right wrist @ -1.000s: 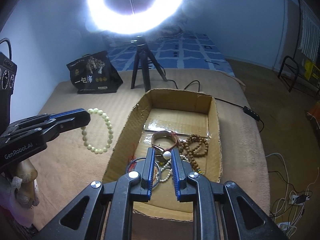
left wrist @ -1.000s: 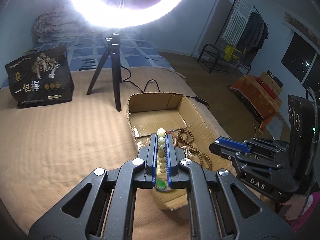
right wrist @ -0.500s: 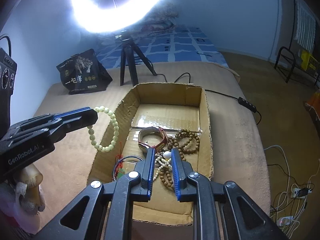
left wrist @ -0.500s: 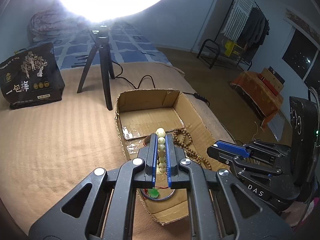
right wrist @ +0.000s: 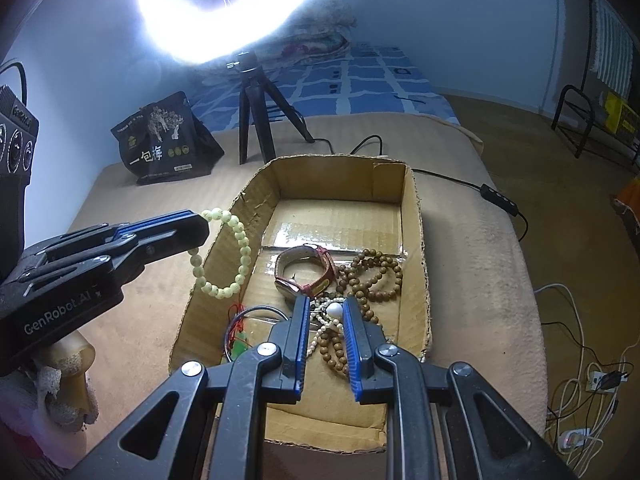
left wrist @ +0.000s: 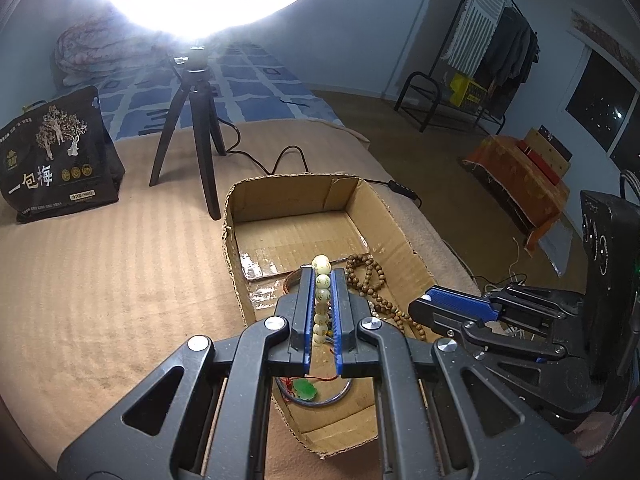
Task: Organize jewelry
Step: 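Open the left tool releasing the bracelet into the box while the right tool releases the earring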
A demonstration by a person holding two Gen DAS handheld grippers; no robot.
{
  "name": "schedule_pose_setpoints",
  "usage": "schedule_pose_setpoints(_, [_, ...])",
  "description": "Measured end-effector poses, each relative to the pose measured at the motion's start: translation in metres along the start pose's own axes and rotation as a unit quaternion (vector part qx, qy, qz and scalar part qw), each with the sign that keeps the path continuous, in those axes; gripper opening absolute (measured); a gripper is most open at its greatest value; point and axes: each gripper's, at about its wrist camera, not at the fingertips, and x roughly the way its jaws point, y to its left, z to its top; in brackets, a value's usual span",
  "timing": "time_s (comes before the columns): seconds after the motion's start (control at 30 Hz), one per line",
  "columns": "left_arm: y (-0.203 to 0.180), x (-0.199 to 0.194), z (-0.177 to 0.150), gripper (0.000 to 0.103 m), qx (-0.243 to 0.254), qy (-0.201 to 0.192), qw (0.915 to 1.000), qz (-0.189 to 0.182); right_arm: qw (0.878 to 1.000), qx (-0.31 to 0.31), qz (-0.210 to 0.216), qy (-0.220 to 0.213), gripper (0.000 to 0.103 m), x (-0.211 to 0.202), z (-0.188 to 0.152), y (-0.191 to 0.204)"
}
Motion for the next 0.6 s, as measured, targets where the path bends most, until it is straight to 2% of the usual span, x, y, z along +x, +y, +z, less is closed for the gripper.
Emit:
schedule_pose_setpoints(0.13, [-0.001,0.000,0.000,0.005,0.003,0.000,1.0000,0.004,1.000,-0.006,-0.004,0.000,0.029,0.000,0.000,0.003])
schedule_pose_setpoints(0.27, [0.001,-0.001,0.000,0.006,0.001,0.003,1.0000,0.007,1.000,-0.012,-0.008,0.003,0.035,0.001,-0.001,0.007])
schedule_pose_setpoints(0.43, [0.004,-0.008,-0.002,0.006,-0.001,0.000,0.9999,0.011,1.000,-0.012,-0.015,0.001,0.041,-0.003,-0.001,0.009])
schedule_pose_setpoints(0.6, [0.008,-0.025,-0.005,0.006,-0.001,-0.009,0.9998,0.015,1.000,-0.017,-0.022,-0.010,0.041,-0.017,0.000,0.017])
